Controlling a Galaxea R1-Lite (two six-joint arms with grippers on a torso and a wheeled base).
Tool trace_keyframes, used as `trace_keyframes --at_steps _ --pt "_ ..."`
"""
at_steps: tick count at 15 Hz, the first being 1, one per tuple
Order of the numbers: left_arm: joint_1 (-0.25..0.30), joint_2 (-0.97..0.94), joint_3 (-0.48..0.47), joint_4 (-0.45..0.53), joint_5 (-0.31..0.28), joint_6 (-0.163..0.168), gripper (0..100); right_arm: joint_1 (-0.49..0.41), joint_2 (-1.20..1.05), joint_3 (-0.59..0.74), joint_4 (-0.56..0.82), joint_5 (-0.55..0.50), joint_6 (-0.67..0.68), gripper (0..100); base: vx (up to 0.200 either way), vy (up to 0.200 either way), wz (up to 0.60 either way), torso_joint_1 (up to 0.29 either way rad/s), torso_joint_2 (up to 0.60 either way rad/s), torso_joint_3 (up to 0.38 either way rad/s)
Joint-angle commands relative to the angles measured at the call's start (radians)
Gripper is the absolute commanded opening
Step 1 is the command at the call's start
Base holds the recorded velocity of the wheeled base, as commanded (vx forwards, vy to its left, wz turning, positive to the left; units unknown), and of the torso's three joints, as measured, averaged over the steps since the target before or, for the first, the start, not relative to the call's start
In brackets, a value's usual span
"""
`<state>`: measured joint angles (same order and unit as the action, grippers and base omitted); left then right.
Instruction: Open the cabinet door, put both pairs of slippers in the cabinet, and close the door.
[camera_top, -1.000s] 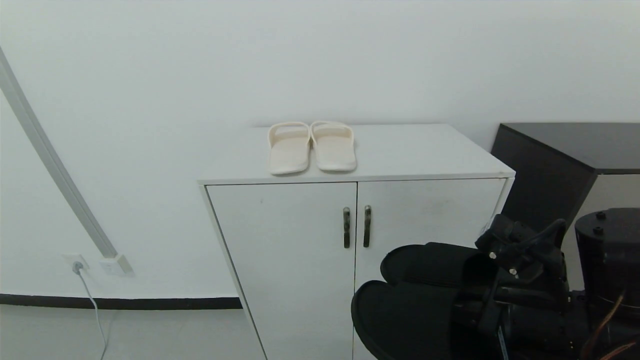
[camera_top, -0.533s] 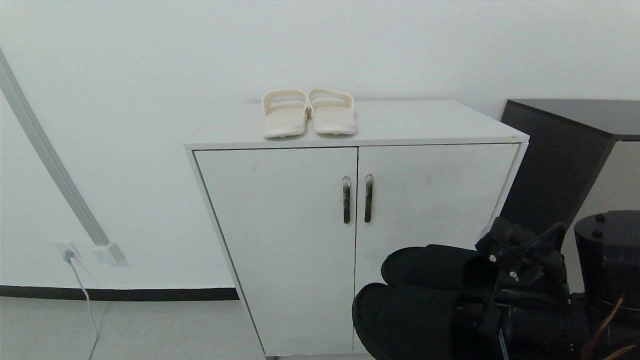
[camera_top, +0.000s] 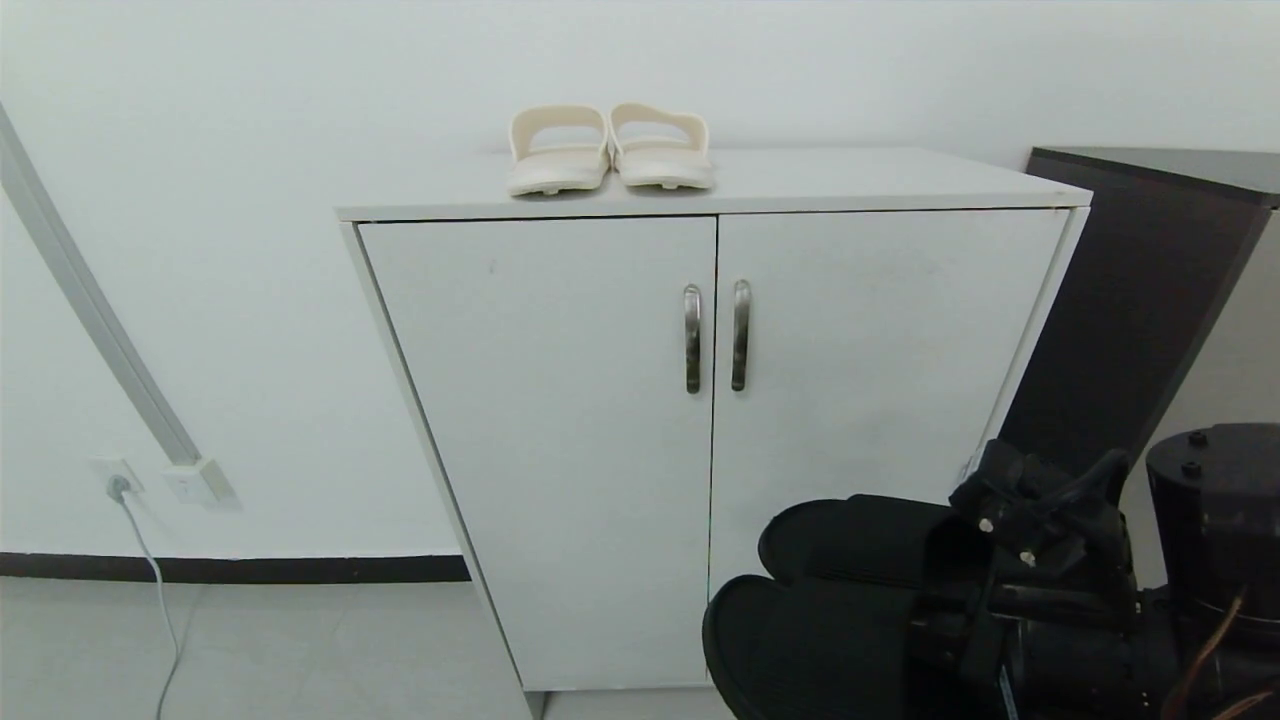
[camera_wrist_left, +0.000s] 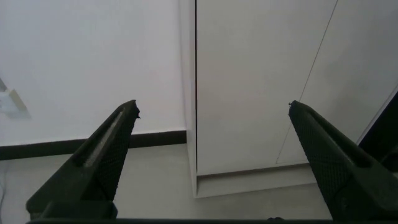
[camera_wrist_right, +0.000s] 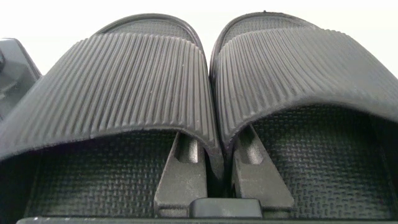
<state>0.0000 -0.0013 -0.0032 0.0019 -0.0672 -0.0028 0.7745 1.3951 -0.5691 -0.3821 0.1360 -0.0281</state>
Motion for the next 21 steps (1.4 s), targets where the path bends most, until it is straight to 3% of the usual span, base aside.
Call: trace_keyframes --at_steps 1,7,8,9,10,12,14,15,16,17,18,19,20,21 --pt "0.000 0.001 0.000 0.001 0.000 0.000 100 0.002 -0.001 0.014 -0.008 0.001 -0.012 0 0.000 0.000 0.00 0.000 0.00 0.000" --pt "0.000 0.018 -0.023 -0.003 -0.008 0.004 100 -0.009 -0.002 0.029 -0.024 0.002 -0.013 0 0.000 0.000 0.00 -0.005 0.02 0.026" --pt "-0.005 0.044 -0.084 -0.003 -0.013 -0.016 100 -0.011 -0.002 0.031 -0.027 0.002 -0.012 0 0.000 0.000 0.00 -0.012 0.16 0.115" --pt "-0.014 0.145 -0.236 0.009 -0.028 -0.117 100 -0.012 -0.001 0.032 -0.038 0.002 -0.012 0 0.000 0.000 0.00 0.007 0.09 0.061" --pt "-0.014 0.303 -0.342 0.001 -0.068 -0.138 100 -0.012 -0.001 0.034 -0.052 0.002 -0.012 0 0.000 0.000 0.00 -0.002 0.07 0.046" --pt "-0.014 0.501 -0.417 -0.056 -0.148 -0.120 100 -0.012 0.002 0.040 -0.064 0.002 -0.012 0 0.000 0.000 0.00 0.000 0.00 0.000" --pt "-0.015 0.705 -0.460 -0.204 -0.232 -0.100 100 -0.012 0.007 0.041 -0.064 0.004 -0.012 0 0.000 0.000 0.00 0.000 0.00 0.000" --pt "-0.038 0.810 -0.488 -0.287 -0.318 -0.089 100 -0.012 0.010 0.041 -0.066 0.002 -0.012 0 0.000 0.000 0.00 0.000 0.00 0.000" --pt "-0.066 0.868 -0.509 -0.319 -0.356 -0.089 100 -0.012 0.012 0.041 -0.064 0.002 -0.013 0 0.000 0.000 0.00 0.000 0.00 0.000" --pt "-0.097 0.903 -0.528 -0.329 -0.368 -0.089 100 -0.012 0.010 0.043 -0.064 0.002 -0.013 0 0.000 0.000 0.00 0.000 0.00 0.000" --pt "-0.195 0.972 -0.572 -0.332 -0.367 -0.088 100 -0.011 0.008 0.043 -0.066 0.002 -0.013 0 0.000 0.000 0.00 0.000 0.00 0.000" --pt "-0.224 0.991 -0.587 -0.332 -0.365 -0.085 100 -0.009 0.008 0.041 -0.066 0.002 -0.013 0 0.000 0.000 0.00 0.000 0.00 0.000" --pt "-0.313 1.040 -0.626 -0.332 -0.367 -0.043 100 -0.009 0.013 0.041 -0.067 0.002 -0.013 0 0.000 0.000 0.00 0.000 0.00 0.000" --pt "-0.376 1.081 -0.656 -0.332 -0.364 -0.025 100 -0.011 0.018 0.043 -0.067 0.002 -0.013 0 0.000 0.000 0.00 0.000 0.00 0.000"
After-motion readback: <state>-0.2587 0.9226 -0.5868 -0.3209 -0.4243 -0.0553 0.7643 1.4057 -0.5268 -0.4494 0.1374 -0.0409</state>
